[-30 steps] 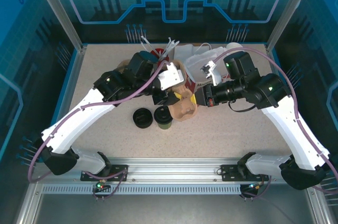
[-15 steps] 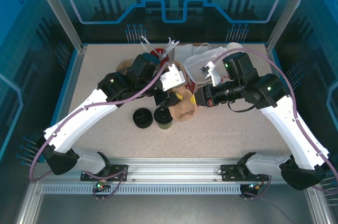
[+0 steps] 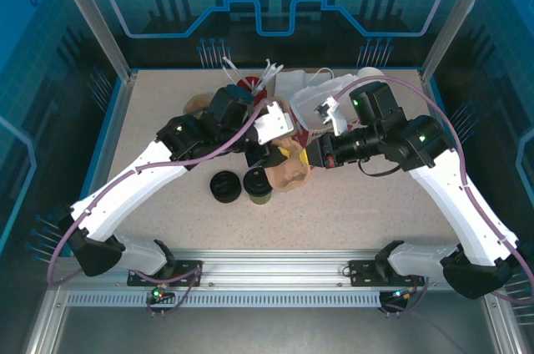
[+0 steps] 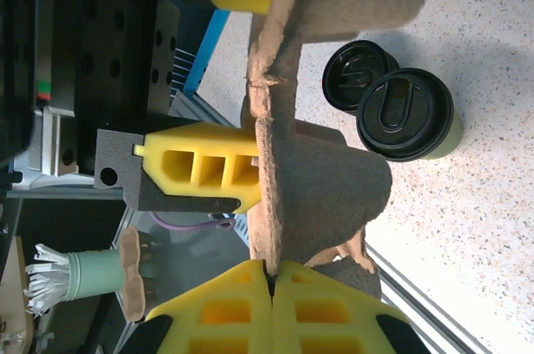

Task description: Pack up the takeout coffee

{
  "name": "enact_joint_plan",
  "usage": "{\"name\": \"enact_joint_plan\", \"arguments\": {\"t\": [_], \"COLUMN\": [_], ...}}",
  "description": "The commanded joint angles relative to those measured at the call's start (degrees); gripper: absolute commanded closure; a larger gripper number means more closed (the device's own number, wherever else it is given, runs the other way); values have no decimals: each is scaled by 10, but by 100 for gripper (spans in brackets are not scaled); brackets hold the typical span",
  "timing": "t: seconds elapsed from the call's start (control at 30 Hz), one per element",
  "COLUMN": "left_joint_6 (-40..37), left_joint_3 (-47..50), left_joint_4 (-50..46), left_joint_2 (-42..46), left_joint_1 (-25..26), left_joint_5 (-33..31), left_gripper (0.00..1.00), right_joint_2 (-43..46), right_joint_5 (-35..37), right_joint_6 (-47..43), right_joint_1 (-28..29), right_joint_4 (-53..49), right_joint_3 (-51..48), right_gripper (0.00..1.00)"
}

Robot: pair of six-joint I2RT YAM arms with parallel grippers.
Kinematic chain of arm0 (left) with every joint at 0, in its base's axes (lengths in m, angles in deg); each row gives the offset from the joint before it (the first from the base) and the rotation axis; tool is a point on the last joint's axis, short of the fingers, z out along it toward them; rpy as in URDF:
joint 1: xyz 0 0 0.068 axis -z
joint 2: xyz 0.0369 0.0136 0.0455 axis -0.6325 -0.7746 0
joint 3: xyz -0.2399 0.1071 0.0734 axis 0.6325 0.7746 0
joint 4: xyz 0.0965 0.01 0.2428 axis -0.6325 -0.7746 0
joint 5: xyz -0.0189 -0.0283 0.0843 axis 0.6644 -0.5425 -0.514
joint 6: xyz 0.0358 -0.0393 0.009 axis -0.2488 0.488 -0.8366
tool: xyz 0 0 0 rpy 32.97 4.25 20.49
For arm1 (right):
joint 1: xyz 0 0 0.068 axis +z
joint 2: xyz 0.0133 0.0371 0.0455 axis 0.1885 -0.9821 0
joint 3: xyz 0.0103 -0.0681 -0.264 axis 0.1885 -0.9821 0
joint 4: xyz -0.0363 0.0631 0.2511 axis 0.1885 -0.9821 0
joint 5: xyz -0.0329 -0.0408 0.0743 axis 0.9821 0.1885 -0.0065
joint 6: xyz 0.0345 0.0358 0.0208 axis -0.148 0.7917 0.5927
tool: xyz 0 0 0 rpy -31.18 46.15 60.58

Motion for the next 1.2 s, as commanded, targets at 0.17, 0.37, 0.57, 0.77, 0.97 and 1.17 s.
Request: {"name": "enact_joint_plan", "arguments": {"t": [0.17, 0.37, 0.57, 0.77, 0.97, 1.17], "left_joint_6": [6, 12, 27, 45, 61, 65], "left_joint_3": [-5, -4, 0, 31, 54, 63], "left_joint_4": [-7, -6, -4, 12, 14, 15], "left_joint_2": [6, 8, 17, 46, 69, 84], "left_joint_1": [4, 4, 3, 1, -2, -4], "left_joint_5": [9, -7, -34, -48, -47, -46], "left_gripper": [55, 55, 55, 54, 55, 55], "right_joint_2": [5, 28, 58, 21, -48, -93], "right_joint_5": [15, 29, 135, 198, 263, 291], "right_joint_6": [-20, -18, 9, 67, 177, 231], "right_joint_1": [3, -38, -133, -191, -196, -195], "right_joint_4": [-25, -43, -50, -10, 8, 16], "right_joint_3": [5, 11, -8, -24, 1, 7], "right_gripper": [83, 63, 48, 39, 38, 39]}}
